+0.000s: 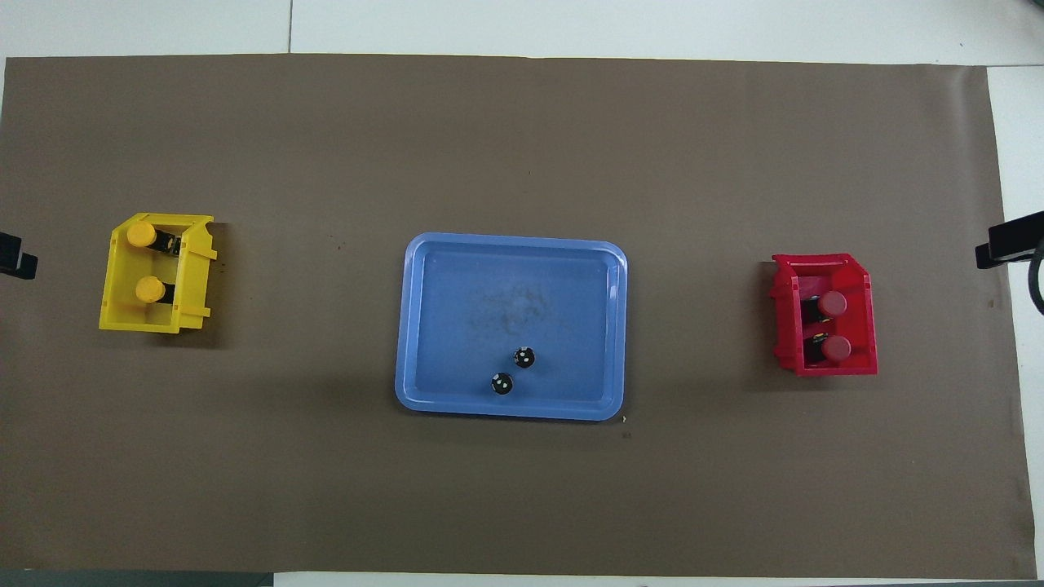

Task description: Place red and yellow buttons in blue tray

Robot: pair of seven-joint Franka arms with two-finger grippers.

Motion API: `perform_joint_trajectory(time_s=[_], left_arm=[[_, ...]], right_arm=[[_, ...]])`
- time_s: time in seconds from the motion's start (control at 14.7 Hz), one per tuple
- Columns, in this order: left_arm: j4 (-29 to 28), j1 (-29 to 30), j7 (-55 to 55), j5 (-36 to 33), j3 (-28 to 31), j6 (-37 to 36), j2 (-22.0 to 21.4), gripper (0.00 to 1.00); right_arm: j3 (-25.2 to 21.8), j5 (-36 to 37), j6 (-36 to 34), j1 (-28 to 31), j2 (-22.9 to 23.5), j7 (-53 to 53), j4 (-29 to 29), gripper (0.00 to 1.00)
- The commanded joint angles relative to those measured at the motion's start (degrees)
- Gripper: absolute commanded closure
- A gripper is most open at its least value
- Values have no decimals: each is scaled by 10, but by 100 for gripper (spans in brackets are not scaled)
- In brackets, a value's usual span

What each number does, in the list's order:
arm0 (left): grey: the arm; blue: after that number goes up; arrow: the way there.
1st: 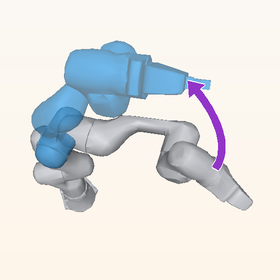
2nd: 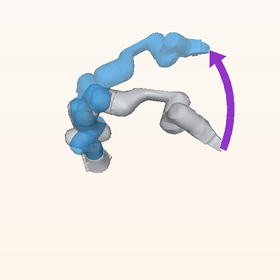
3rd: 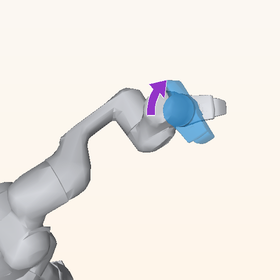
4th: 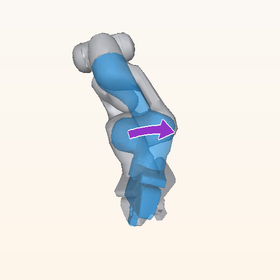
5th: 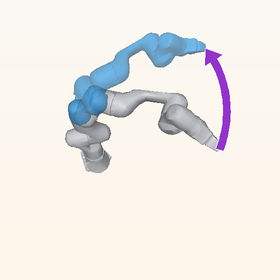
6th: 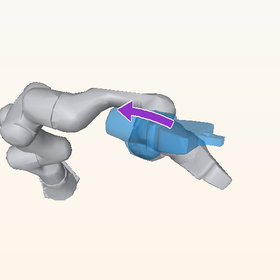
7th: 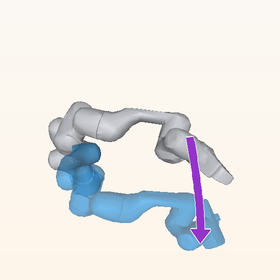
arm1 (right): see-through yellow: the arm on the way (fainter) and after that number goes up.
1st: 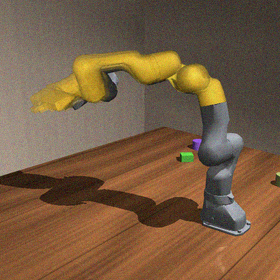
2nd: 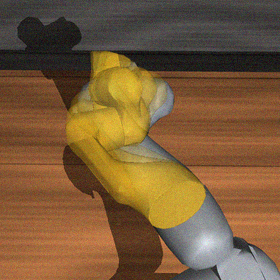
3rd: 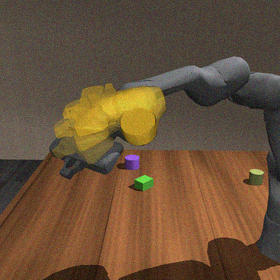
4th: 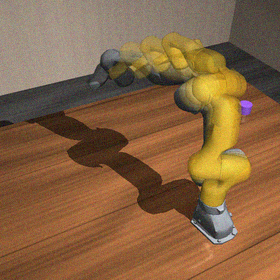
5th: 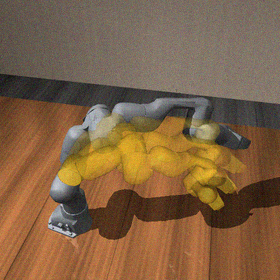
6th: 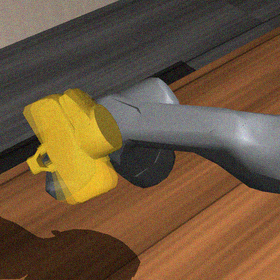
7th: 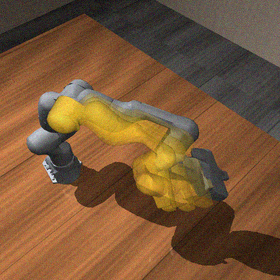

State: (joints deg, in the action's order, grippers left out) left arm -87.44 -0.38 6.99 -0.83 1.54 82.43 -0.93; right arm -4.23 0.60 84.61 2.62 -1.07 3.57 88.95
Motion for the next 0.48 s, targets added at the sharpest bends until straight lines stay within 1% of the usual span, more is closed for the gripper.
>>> perform_joint_trajectory(time_s=[0.0,0.41], left_arm=[[-18,0,-4,-9,-1,3,-14,0],[-18,0,-4,-9,-1,3,-14,0]], right_arm=[[1,-7,12,5,-10,7,15,0],[1,-7,8,4,-10,13,15,0]])
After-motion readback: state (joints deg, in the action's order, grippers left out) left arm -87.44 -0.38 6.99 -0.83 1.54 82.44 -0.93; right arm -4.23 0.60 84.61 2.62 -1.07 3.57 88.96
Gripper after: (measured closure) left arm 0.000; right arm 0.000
